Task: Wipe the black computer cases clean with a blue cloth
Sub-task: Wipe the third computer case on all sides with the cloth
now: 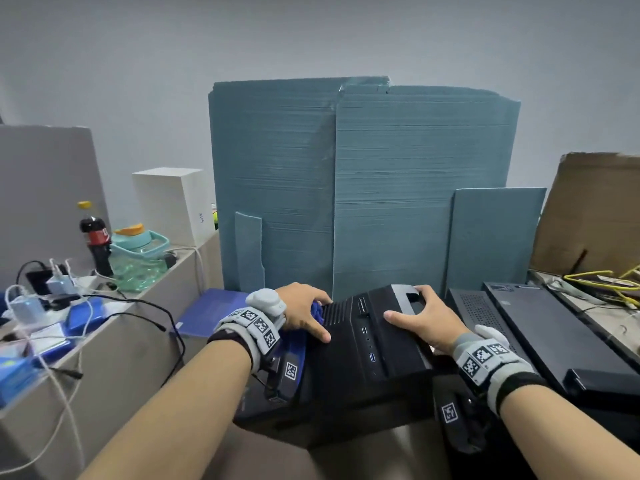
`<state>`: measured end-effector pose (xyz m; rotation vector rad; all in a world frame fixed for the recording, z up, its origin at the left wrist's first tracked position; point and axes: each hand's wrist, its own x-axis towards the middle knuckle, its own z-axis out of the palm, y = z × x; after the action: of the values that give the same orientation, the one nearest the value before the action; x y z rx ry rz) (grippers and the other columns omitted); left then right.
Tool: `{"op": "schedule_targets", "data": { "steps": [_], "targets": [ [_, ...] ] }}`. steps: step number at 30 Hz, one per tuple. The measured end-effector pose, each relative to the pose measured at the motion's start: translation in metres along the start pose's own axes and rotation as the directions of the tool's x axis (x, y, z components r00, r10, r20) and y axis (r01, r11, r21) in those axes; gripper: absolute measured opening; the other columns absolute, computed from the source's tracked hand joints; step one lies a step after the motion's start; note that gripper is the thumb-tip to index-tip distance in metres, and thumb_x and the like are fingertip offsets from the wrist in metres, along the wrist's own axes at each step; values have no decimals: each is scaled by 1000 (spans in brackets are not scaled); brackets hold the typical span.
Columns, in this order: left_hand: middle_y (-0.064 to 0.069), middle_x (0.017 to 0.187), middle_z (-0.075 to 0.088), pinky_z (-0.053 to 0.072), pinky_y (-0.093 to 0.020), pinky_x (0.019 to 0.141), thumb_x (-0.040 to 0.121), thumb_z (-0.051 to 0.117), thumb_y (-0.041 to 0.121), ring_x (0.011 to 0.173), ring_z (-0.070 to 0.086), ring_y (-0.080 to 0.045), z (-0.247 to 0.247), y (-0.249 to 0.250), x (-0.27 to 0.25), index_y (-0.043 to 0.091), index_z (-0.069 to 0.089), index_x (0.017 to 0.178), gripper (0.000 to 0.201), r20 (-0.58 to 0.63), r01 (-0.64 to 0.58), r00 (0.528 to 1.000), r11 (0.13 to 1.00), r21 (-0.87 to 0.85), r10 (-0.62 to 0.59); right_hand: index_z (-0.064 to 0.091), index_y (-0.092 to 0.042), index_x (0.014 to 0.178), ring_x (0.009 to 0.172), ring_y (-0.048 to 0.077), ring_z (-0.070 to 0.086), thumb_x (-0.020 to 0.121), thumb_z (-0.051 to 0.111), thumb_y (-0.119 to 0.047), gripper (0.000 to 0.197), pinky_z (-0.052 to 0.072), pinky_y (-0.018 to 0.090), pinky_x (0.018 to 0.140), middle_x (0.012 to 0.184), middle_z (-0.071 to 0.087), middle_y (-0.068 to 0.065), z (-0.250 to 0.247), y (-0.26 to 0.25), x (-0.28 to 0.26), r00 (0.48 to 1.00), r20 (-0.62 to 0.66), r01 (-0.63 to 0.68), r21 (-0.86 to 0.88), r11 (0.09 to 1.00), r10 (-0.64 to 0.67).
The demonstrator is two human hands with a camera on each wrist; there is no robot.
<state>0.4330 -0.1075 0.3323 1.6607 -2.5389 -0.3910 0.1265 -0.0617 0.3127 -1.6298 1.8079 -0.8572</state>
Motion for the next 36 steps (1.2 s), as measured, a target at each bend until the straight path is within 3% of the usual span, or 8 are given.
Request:
{"op": "schedule_targets", "data": {
  "steps": [6,8,11,16,21,25,29,36],
  "targets": [
    [14,124,65,51,-31,90,48,84,73,113,62,-16,-9,3,-19,37,57,129,93,29,51,998,996,70,-54,39,-57,124,95,6,69,41,80,-86,96,53,40,96,113,66,-24,-1,-31,0,985,58,166,-91,982,-161],
    [16,110,69,52,-30,82,48,86,70,103,65,-15,-7,0,-27,36,62,118,81,55,61,996,997,40,-63,34,-59,129,103,10,66,45,79,-84,99,51,39,98,121,59,-27,1,-51,-5,974,94,221,-175,959,-207],
    [20,94,70,53,-30,81,48,87,68,90,65,-8,5,-4,-35,34,64,100,66,66,60,996,998,-29,-58,29,-59,133,103,16,66,48,78,-81,100,50,38,96,116,61,-21,5,-76,-12,947,158,317,-313,896,-280],
    [20,98,72,55,-33,86,51,82,66,92,67,-6,59,-4,-39,38,65,103,61,103,90,992,987,-136,-76,21,-47,144,107,19,66,45,78,-79,118,51,38,91,119,64,-12,31,-84,-19,891,289,452,-508,733,-349],
    [18,85,71,52,-27,71,54,83,59,77,67,-3,118,10,-31,43,63,95,48,107,145,987,947,-286,-119,18,-40,146,106,21,67,42,81,-77,127,55,40,87,126,60,-13,55,-60,-14,854,406,515,-579,632,-324],
    [15,94,70,58,-34,77,47,79,68,82,68,-11,163,25,-21,45,56,115,76,115,195,979,928,-316,-166,28,-38,139,102,20,67,44,82,-74,115,54,39,82,120,58,-14,61,-36,-10,825,474,560,-621,548,-307],
    [14,98,69,55,-30,74,54,81,63,83,67,-13,187,44,-12,43,53,123,77,134,221,973,918,-331,-186,34,-35,134,97,19,65,48,85,-69,105,53,38,78,116,56,-14,57,-10,-11,823,494,563,-638,525,-282],
    [18,95,71,58,-32,77,48,78,68,83,69,-9,209,71,3,48,45,129,90,137,237,971,883,-406,-198,34,-39,130,96,16,64,49,86,-66,100,53,37,77,117,56,-18,33,19,-4,833,499,538,-630,559,-240]
  ]
}}
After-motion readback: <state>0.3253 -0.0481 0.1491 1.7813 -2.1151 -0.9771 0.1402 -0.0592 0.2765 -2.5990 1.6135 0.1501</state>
